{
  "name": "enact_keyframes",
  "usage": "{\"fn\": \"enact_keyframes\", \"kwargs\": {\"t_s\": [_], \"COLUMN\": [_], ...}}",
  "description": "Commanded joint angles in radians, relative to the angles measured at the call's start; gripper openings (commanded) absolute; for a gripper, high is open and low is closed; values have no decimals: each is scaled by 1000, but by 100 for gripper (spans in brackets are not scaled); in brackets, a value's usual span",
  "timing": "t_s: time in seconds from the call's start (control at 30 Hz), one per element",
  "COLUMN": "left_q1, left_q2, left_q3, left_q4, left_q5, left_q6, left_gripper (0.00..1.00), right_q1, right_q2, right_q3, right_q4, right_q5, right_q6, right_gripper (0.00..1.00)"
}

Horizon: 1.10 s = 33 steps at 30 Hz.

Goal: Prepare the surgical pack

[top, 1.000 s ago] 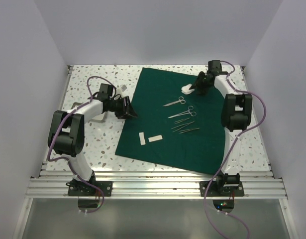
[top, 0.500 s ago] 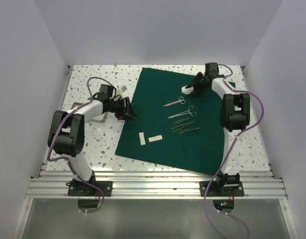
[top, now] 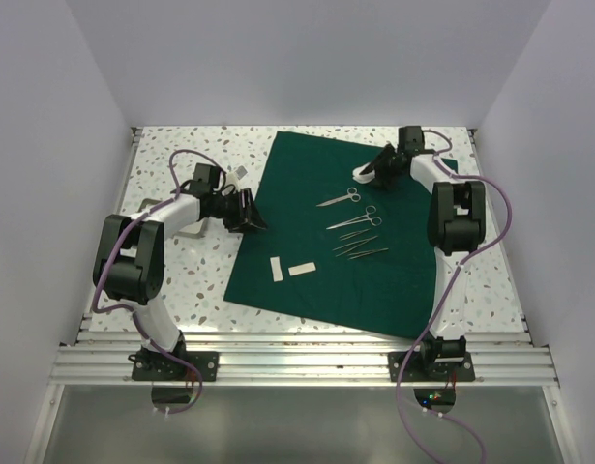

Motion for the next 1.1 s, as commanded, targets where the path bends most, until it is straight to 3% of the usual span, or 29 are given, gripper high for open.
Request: {"fn": "enact_keyframes", "kwargs": {"t_s": [0.0,0.53,0.87,1.07], "left_q1": [-3,-2,1,1], "left_q2": [-18,-18,-30,-38], "left_q3": [13,22,32,55], "left_q4": [17,0,-5,-20], "left_q5": [22,17,9,11], "left_q6": [14,28,27,39], "left_gripper": [49,49,49,51], "right_q1": [0,-3,-3,-3], "right_q2": [-21,26,65,57], "right_q3": [-10,-1,22,30], "right_q4": [2,63,89,85], "right_q5": [12,81,93,79], "right_q6": [14,59,123,131], "right_gripper": [49,44,32,15]}}
